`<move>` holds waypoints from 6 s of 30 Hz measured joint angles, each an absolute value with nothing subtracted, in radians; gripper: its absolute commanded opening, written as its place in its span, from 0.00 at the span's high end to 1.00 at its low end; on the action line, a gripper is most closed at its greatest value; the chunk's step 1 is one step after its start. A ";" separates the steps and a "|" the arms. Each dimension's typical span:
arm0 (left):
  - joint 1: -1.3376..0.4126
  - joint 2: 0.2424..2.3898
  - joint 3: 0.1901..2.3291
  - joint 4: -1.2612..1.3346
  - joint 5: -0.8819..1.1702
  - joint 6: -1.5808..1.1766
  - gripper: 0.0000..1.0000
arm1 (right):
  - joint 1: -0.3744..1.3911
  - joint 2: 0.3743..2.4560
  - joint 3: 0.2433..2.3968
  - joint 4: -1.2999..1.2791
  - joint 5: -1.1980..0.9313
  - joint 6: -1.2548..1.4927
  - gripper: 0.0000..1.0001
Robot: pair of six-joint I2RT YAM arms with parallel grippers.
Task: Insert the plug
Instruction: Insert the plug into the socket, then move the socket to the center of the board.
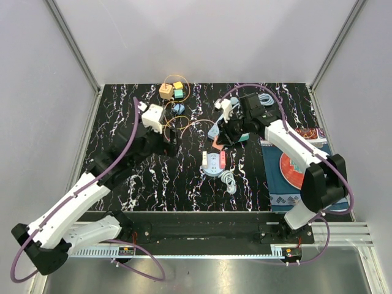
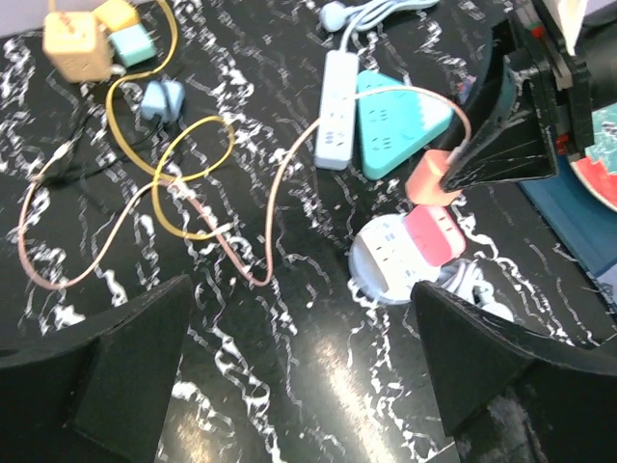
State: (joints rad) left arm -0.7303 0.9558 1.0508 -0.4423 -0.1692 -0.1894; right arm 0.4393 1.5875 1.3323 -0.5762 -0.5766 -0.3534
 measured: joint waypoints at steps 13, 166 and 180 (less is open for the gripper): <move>-0.577 0.818 0.961 -0.540 -0.267 -0.120 0.01 | 0.453 1.655 1.245 -0.491 -0.623 -0.572 0.97; -0.728 0.994 0.959 -0.531 -0.198 -0.309 0.01 | 0.485 1.303 1.163 -0.522 0.017 -0.051 0.00; -1.206 1.614 1.319 -0.521 -0.405 -0.432 0.18 | 0.231 1.020 0.880 -0.504 0.216 0.331 0.00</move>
